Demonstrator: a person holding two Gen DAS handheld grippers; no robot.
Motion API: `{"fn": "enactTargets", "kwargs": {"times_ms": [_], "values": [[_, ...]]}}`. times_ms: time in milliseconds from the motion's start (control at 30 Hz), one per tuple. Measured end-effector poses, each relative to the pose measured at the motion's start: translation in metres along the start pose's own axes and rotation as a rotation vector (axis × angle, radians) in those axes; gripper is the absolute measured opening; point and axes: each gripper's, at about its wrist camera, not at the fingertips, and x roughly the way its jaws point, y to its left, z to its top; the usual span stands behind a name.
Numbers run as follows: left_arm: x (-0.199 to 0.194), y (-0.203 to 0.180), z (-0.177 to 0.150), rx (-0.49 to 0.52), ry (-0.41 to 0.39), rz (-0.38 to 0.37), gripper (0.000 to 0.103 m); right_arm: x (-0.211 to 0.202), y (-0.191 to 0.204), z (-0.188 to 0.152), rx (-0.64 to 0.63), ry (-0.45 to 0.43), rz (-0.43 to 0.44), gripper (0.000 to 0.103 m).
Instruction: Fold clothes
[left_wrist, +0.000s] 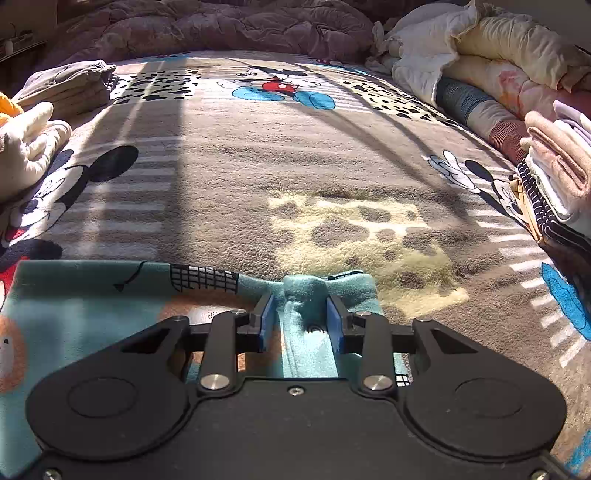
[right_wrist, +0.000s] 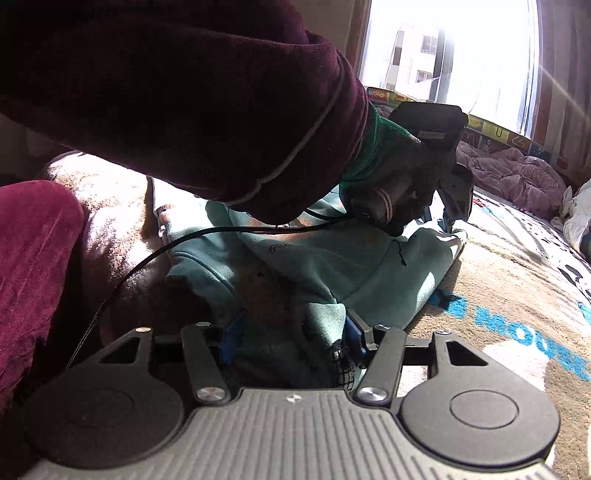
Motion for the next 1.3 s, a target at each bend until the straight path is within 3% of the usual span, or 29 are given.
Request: {"fn": "enactTargets", "kwargs": {"times_ms": [233, 367, 467, 567, 633, 700, 800, 867, 900, 1000, 1167, 1300], "values": [[-0.056, -0.014, -0.001, 0.084, -0.097, 0.027, 0.032, 0.003, 0.007, 0.001, -0.034, 0.000, -0.022, 0.058], [-0.098, -0.032, -0.016, 0.173, -0.117, -0.068, 0.032, 0.003, 0.010, 0.001, -0.050, 0.000, -0.041, 0.058], [-0.116, -0.046, -0.037, 0.241, -0.082, -0.133, 0.032, 0.002, 0.014, 0.002, -0.073, -0.002, -0.063, 0.058], [-0.093, -0.041, -0.064, 0.247, 0.017, -0.080, 0.032, 0.001, 0.019, 0.002, -0.097, -0.008, -0.086, 0.058], [-0.083, -0.028, -0.075, 0.203, 0.018, -0.074, 0.032, 0.002, 0.018, 0.000, -0.094, -0.005, -0.090, 0.058], [-0.094, -0.022, -0.071, 0.136, 0.004, -0.064, 0.026, 0.001, 0.018, 0.000, -0.094, -0.007, -0.089, 0.058], [-0.127, -0.019, -0.067, 0.094, -0.085, -0.100, 0.026, -0.001, 0.021, -0.001, -0.120, -0.018, -0.105, 0.058], [-0.150, -0.014, -0.070, 0.059, -0.138, -0.082, 0.026, -0.002, 0.023, -0.002, -0.132, -0.027, -0.116, 0.058], [-0.161, -0.007, -0.073, 0.022, -0.155, -0.073, 0.030, -0.004, 0.024, -0.001, -0.135, -0.034, -0.123, 0.058], [-0.196, 0.019, -0.091, -0.085, -0.194, -0.078, 0.068, -0.014, 0.025, -0.002, -0.129, -0.043, -0.120, 0.057], [-0.251, 0.075, -0.132, -0.264, -0.266, -0.007, 0.069, -0.028, 0.021, 0.002, -0.077, -0.065, -0.097, 0.058], [-0.274, 0.129, -0.165, -0.468, -0.285, 0.021, 0.069, -0.034, 0.018, 0.003, -0.041, -0.087, -0.097, 0.062]]}}
